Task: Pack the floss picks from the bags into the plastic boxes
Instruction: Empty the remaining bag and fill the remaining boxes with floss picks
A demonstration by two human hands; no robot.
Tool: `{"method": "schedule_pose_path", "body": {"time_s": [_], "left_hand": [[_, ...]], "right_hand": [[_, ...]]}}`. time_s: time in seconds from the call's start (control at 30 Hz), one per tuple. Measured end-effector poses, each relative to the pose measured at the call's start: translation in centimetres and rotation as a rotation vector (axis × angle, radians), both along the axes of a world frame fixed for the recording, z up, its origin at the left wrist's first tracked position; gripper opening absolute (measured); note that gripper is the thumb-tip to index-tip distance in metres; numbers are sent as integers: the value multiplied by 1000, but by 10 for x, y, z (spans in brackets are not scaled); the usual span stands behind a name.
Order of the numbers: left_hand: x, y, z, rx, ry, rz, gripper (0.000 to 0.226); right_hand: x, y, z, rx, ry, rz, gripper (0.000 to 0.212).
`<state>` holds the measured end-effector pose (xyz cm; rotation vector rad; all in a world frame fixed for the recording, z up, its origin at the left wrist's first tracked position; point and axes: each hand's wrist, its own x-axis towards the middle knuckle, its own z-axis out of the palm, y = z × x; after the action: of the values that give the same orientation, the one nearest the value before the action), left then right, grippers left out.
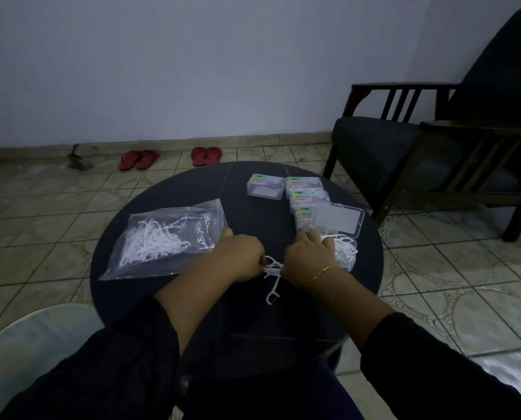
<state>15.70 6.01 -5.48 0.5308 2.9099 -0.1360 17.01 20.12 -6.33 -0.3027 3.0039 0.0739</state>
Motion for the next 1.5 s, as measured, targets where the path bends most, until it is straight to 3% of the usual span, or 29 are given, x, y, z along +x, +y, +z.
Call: {"method": "schedule_pose_path", "body": {"time_s": [0.13,0.33,0.5,0.73,0.93,1.1,1.27,1.4,1.5], "left_hand": [[8,-1,-3,17,-5,4,29],[13,-2,-7,140,0,55,31],[14,1,-9,268,-62,110,45],[16,7,-2,115,-167,49,78],[9,11,-2,138,-127,62,32],[7,16,3,128,-132,75,28],[8,11,2,194,-173,108,28],[9,6,0,244,-192,104,27],[10,3,1,216,-195,83,39]], "right_hand": [[6,3,3,-7,-61,-20,44],[12,11,7,-57,-25,-30,37],[7,27,23,-162,28,-70,31],[-6,60,32,-190,28,-188,30],[-15,81,29,-98,117,-275,31],[-12,80,16,-17,168,-239,34],[13,67,10,-212,302,-125,34],[29,38,4,-228,137,145,46],[27,22,-4,-115,-13,148,51]]}}
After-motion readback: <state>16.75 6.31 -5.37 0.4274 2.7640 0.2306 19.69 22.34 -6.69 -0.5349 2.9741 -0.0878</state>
